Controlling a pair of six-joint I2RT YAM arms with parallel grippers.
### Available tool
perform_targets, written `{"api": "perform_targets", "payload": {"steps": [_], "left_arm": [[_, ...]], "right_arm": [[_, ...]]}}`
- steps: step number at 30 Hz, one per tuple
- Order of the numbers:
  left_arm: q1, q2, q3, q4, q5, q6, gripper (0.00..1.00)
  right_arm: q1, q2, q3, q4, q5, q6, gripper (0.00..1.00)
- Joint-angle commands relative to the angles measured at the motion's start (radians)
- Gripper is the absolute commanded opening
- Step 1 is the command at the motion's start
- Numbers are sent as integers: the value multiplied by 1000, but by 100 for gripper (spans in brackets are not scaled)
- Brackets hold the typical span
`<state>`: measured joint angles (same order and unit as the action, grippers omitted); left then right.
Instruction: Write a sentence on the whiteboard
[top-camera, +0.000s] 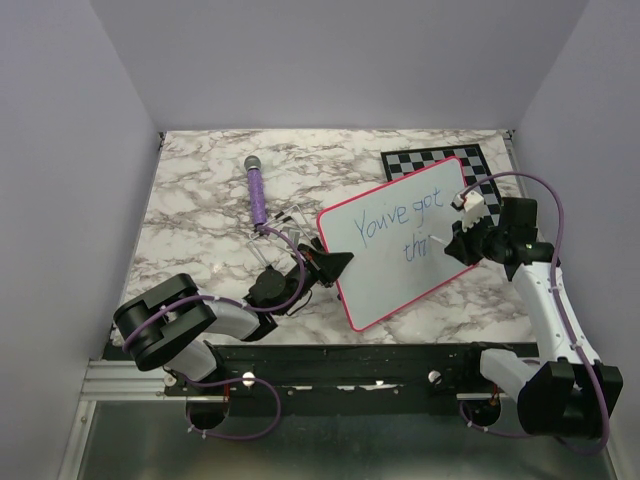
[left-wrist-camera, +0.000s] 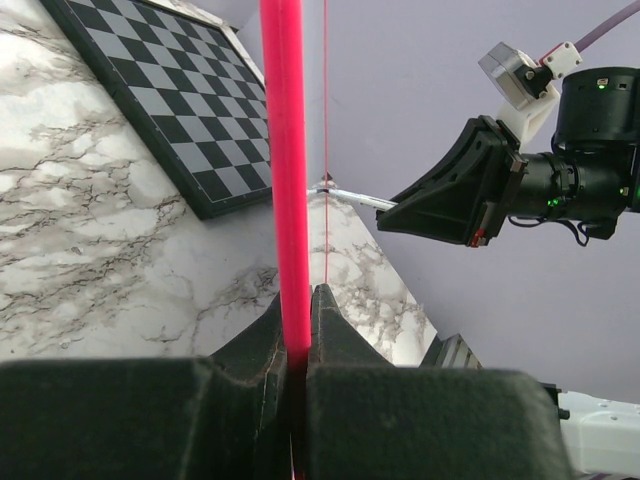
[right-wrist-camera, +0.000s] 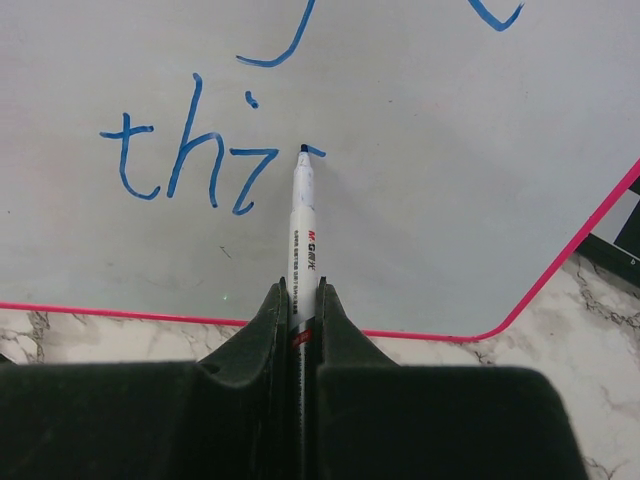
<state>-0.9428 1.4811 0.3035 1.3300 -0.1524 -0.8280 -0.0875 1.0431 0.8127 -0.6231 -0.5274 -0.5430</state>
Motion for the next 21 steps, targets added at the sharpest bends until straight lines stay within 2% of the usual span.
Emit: {"api": "perform_targets", "payload": {"steps": [1, 21], "left_arm": [[-11, 7, -4, 18, 70, 66, 0], [-10, 11, -3, 23, 65, 64, 0]], "right_arm": [[-3, 17, 13, -29, -42, -29, 0], [-3, 24, -7, -81, 6, -52, 1]]}}
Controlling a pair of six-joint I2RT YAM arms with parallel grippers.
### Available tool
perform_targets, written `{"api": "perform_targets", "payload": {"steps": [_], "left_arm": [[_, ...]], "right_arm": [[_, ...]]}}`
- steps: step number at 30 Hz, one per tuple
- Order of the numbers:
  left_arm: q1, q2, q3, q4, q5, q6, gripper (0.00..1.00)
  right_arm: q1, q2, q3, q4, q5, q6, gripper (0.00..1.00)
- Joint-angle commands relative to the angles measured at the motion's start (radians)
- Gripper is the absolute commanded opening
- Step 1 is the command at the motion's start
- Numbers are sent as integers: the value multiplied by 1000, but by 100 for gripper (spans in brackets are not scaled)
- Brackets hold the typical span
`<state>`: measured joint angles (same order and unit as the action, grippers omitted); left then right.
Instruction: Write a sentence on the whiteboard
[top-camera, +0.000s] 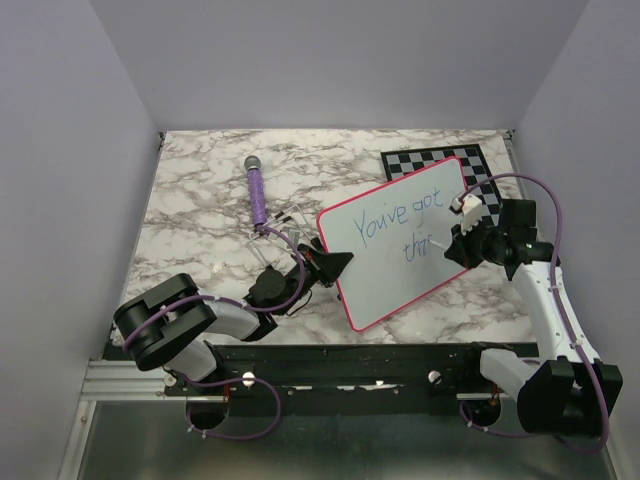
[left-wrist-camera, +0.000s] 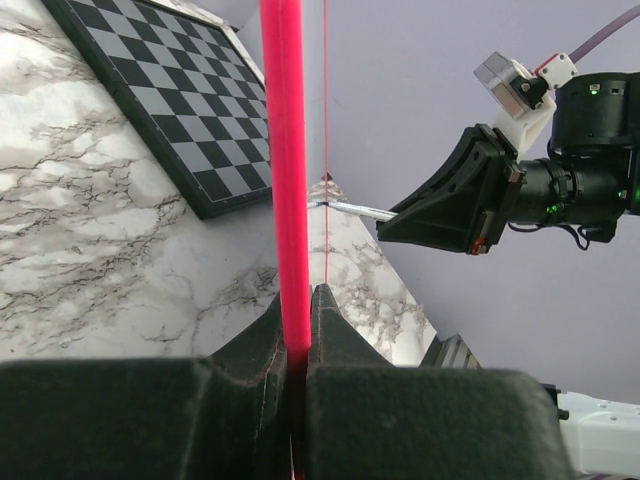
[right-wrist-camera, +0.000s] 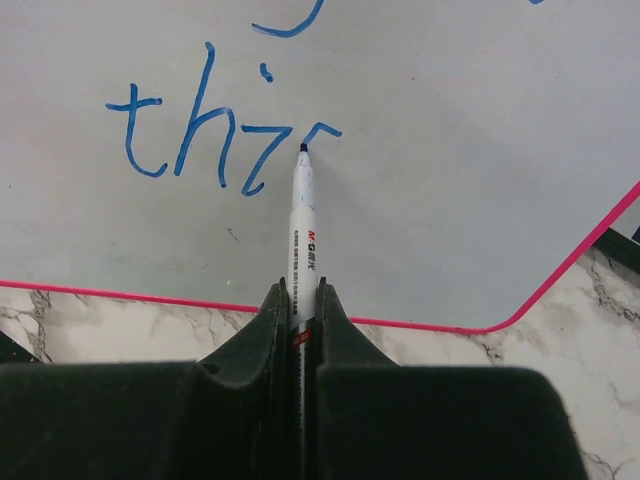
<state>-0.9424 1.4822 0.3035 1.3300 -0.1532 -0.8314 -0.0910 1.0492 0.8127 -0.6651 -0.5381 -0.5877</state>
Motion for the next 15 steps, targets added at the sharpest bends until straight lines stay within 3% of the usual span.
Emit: {"api": "perform_targets", "payload": {"steps": [1, 15], "left_arm": [[-12, 13, -6, 26, 67, 66, 0], [-10, 12, 2, 18, 72, 68, 0]], "right_arm": [[0, 20, -7, -39, 23, -8, 1], [0, 28, -7, -34, 75, 11, 1]]}}
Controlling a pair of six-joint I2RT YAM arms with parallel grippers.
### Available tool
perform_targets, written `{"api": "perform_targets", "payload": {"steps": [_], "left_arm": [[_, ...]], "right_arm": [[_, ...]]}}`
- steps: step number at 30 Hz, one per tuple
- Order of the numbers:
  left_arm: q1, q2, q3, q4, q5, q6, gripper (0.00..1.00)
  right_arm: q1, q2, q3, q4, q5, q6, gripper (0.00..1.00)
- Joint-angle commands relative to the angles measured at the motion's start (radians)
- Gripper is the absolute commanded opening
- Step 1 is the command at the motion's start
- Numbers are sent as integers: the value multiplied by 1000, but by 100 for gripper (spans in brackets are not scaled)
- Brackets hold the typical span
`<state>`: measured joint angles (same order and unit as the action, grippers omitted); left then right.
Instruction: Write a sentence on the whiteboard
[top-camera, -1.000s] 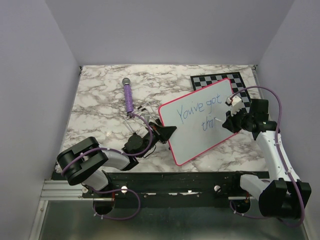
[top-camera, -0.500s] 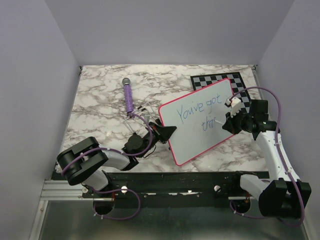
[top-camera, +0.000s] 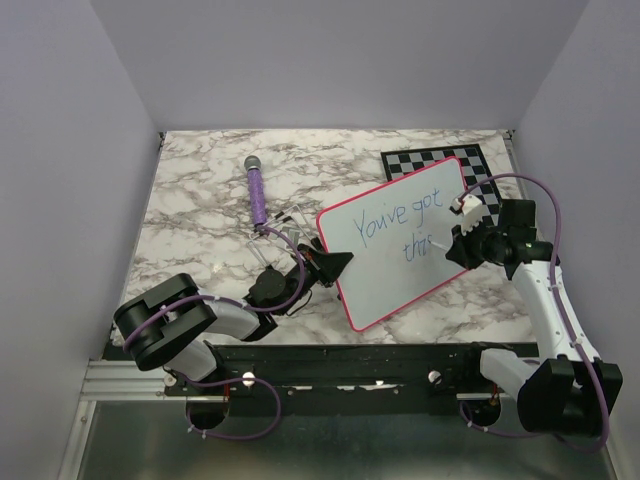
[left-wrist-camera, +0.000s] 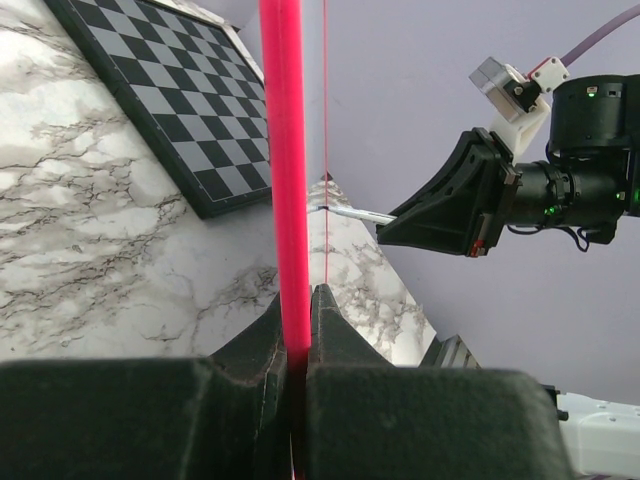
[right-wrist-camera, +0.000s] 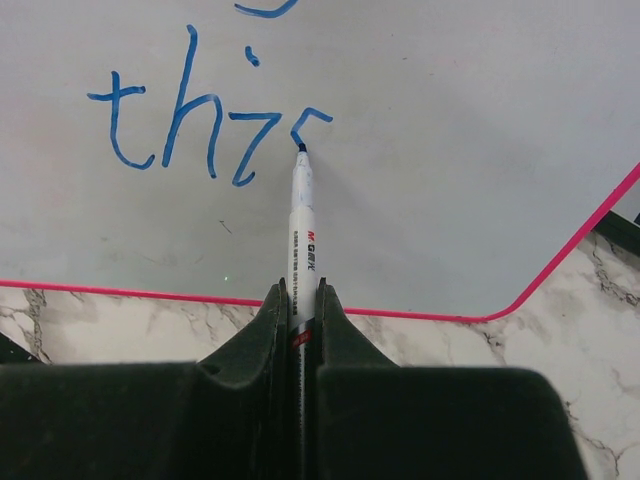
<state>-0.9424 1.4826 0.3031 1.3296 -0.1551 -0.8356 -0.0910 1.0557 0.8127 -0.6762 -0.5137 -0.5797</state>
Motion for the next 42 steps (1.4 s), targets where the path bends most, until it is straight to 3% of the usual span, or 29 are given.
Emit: {"api": "perform_targets", "payload": {"steps": [1, 17, 42], "left_arm": [[-12, 13, 7, 17, 77, 73, 0], [-12, 8, 1, 23, 75, 70, 0], [-12, 7, 4, 20, 71, 72, 0]], "right_arm": [[0, 23, -9, -22, 56, 4, 1], [-4, 29, -18, -14, 87, 21, 1], [-4, 29, -26, -112, 4, -48, 1]]}}
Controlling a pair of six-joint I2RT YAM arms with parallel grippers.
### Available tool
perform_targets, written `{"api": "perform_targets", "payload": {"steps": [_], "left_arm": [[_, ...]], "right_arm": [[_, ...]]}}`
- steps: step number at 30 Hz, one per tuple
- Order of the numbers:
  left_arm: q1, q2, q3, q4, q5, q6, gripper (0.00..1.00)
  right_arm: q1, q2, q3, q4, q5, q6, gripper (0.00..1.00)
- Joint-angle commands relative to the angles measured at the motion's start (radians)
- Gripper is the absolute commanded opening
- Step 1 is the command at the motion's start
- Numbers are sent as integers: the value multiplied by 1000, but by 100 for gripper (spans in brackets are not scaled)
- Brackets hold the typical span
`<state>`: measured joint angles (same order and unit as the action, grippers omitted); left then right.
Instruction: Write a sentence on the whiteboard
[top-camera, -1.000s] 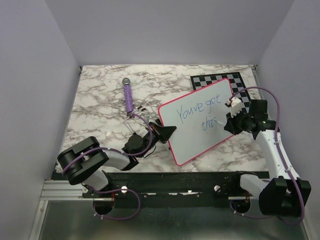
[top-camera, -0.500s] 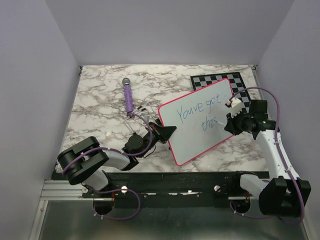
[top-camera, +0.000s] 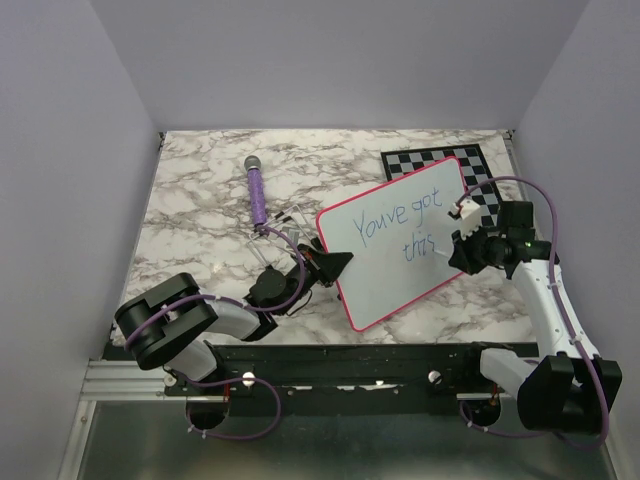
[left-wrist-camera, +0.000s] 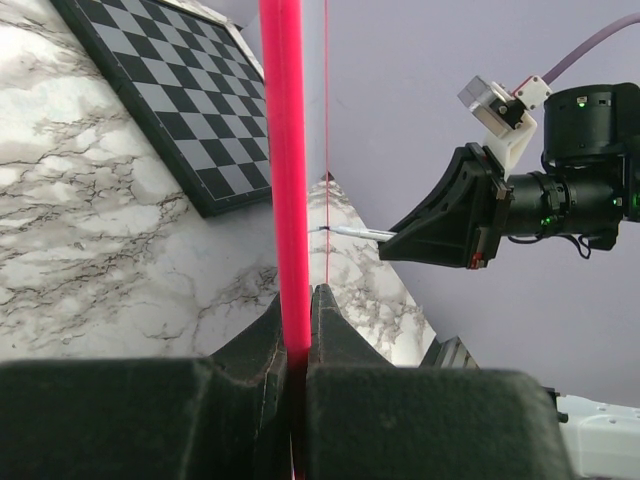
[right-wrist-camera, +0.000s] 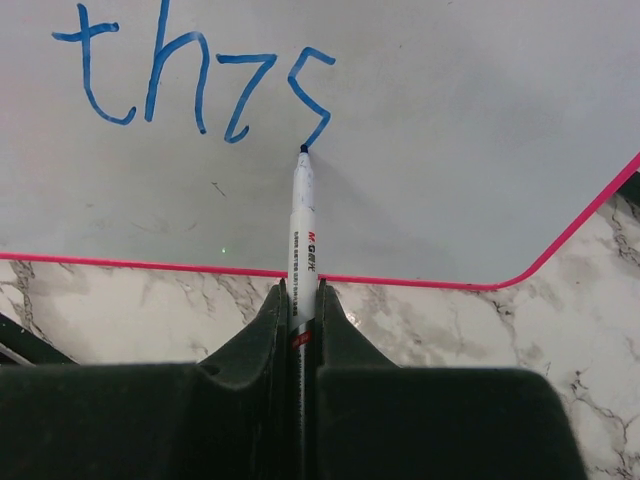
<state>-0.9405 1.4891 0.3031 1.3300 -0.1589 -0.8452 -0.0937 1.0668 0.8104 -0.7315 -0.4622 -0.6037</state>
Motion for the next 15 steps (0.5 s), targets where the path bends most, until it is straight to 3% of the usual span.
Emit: {"api": "perform_targets", "payload": {"steps": [1, 15], "left_arm": [[-14, 3, 5, 20, 76, 80, 0], [-15, 8, 7, 21, 79, 77, 0]], "right_arm": [[-1, 15, -24, -59, -55, -25, 0], [-1, -93, 36, -94, -108, -1, 1]]}}
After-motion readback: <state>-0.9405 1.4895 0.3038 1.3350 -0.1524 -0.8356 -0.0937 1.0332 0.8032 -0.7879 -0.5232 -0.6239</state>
